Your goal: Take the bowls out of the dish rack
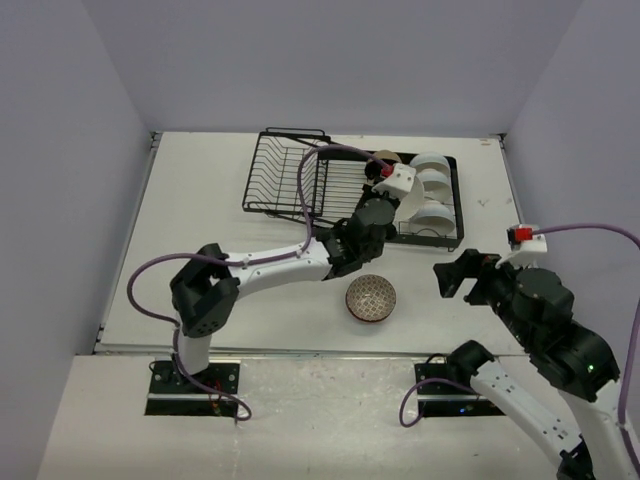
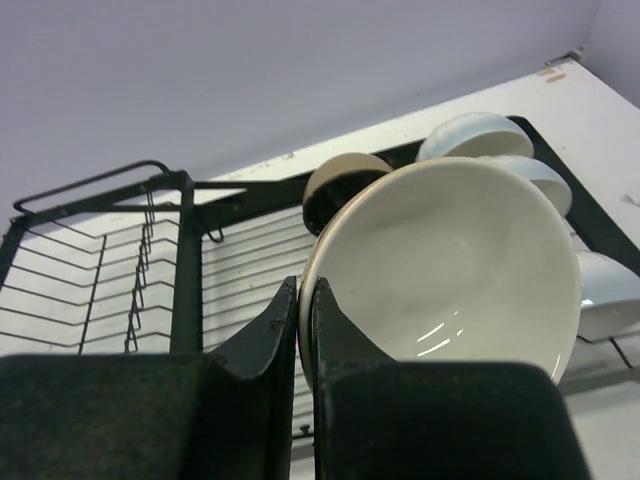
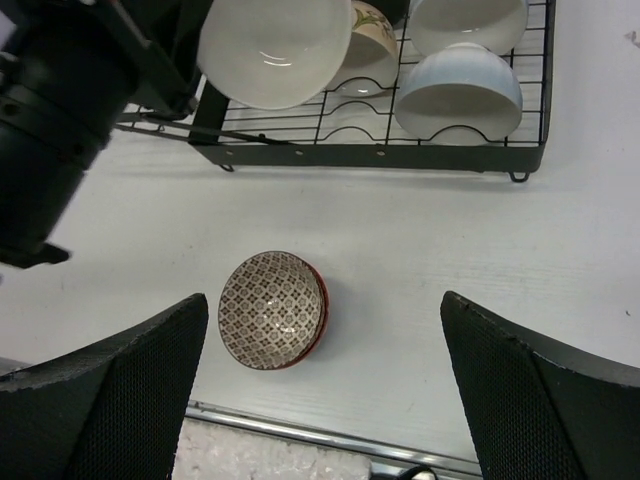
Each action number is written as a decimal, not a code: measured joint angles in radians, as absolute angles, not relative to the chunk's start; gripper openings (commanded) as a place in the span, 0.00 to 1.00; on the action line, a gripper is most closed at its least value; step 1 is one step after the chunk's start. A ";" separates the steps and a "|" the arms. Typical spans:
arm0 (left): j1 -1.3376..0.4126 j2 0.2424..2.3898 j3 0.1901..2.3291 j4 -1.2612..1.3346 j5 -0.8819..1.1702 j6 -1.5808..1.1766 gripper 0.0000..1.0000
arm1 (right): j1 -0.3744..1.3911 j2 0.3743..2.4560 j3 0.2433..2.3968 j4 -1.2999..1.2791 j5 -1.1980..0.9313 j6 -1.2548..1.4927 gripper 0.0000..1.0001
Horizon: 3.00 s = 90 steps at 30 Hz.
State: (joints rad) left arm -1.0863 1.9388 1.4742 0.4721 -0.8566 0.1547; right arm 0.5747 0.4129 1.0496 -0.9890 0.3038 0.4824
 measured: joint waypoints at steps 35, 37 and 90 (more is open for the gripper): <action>-1.096 1.309 1.244 -0.296 -0.441 -0.559 1.00 | 0.542 0.921 0.995 -0.746 0.154 0.478 0.00; -1.096 1.239 1.238 -0.333 -0.499 -0.569 1.00 | 0.542 0.928 0.971 -0.739 0.120 0.483 0.00; -1.095 0.767 1.126 -0.771 -0.755 -0.634 1.00 | 0.926 1.319 1.119 -0.359 0.471 0.212 0.99</action>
State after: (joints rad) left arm -1.0954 0.7670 1.1255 -0.7712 -0.7547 -0.6342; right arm 0.9260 1.3186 1.1187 -0.3588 0.4706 0.2123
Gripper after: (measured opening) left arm 0.997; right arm 0.987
